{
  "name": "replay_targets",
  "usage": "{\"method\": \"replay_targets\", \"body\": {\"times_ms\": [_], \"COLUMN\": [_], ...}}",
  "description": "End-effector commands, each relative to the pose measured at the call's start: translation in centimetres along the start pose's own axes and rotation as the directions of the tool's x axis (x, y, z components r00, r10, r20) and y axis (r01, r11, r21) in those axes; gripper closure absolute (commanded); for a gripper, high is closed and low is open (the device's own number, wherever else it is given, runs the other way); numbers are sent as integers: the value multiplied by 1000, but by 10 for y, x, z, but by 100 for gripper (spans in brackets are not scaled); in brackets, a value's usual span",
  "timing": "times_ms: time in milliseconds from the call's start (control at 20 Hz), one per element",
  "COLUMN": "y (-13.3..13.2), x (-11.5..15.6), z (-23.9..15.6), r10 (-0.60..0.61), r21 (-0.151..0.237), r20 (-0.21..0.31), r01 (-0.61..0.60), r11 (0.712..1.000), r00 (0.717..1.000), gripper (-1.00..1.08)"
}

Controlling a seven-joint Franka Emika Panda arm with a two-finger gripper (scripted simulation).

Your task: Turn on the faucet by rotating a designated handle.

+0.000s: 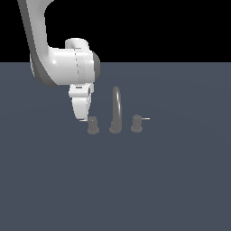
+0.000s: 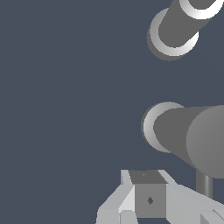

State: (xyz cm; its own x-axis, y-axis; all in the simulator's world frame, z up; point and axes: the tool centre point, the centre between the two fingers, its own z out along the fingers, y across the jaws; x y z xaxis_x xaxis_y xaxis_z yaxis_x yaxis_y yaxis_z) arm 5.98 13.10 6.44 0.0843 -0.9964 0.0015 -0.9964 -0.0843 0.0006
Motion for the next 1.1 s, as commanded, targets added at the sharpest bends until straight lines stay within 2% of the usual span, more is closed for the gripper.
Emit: {"method": "replay_targets", "body": {"times_ms": [0, 250, 750, 850, 1050], "y": [-2, -2, 28, 21, 33], "x": [1, 1, -17, -11, -10], "z": [1, 1, 1, 1, 1], "r10": [8, 8, 8, 15, 13], "r21": [1, 1, 1, 10, 7], "r20": [1, 1, 1, 2, 2], "r01": [-8, -8, -8, -15, -13], "r11": [1000, 1000, 1000, 1000, 1000], "r00": [1000, 1000, 1000, 1000, 1000], "gripper": [108, 108, 108, 108, 108]}}
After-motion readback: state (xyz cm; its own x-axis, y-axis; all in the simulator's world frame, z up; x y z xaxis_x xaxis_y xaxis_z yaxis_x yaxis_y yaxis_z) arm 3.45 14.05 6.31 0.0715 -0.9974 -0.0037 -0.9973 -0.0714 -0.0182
